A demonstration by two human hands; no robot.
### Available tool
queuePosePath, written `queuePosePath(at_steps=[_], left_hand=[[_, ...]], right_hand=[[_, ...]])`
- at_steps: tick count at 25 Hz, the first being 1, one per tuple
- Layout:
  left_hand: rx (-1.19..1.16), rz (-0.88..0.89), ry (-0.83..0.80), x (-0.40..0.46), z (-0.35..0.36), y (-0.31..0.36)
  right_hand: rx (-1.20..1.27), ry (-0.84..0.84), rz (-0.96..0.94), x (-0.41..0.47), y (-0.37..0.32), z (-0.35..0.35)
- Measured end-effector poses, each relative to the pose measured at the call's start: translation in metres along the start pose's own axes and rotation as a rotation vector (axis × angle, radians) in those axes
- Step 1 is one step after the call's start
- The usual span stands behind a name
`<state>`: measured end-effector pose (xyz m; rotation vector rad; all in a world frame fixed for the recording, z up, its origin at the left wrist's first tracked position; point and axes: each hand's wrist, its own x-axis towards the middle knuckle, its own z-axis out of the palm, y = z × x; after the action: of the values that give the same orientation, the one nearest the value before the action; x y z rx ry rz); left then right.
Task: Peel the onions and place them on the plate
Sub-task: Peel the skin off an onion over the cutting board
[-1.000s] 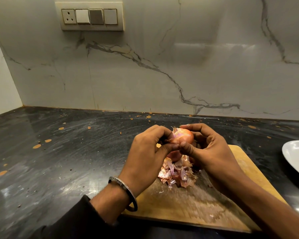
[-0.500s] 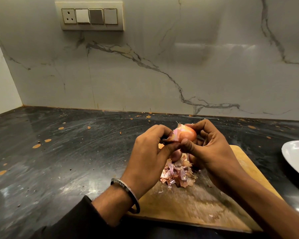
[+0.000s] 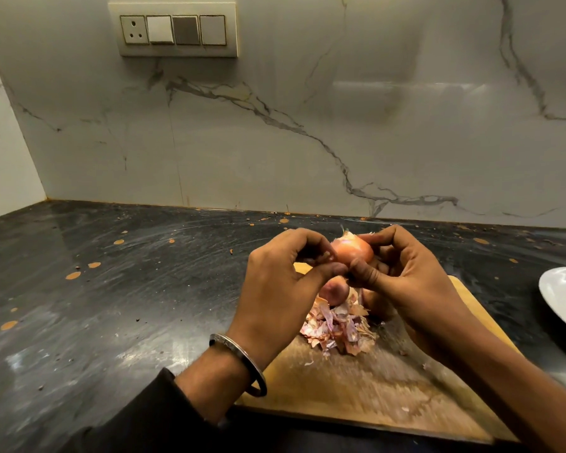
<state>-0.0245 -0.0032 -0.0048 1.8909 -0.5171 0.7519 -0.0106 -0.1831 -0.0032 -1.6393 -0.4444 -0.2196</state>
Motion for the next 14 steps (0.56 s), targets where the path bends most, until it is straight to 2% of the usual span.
queuePosePath(at_steps=[7,14], left_hand=[[0.074,0.015,0.099,0.0019,-0.0019,-0.0003],[0.008,-0.042,0.021,0.0009,-0.0010,-0.0005]], right_hand=[[0.017,-0.014,-0.001,-0.0003,0.0001,0.0033],[0.044,0.014,0.032,-0.0008,0.0015,0.0030]])
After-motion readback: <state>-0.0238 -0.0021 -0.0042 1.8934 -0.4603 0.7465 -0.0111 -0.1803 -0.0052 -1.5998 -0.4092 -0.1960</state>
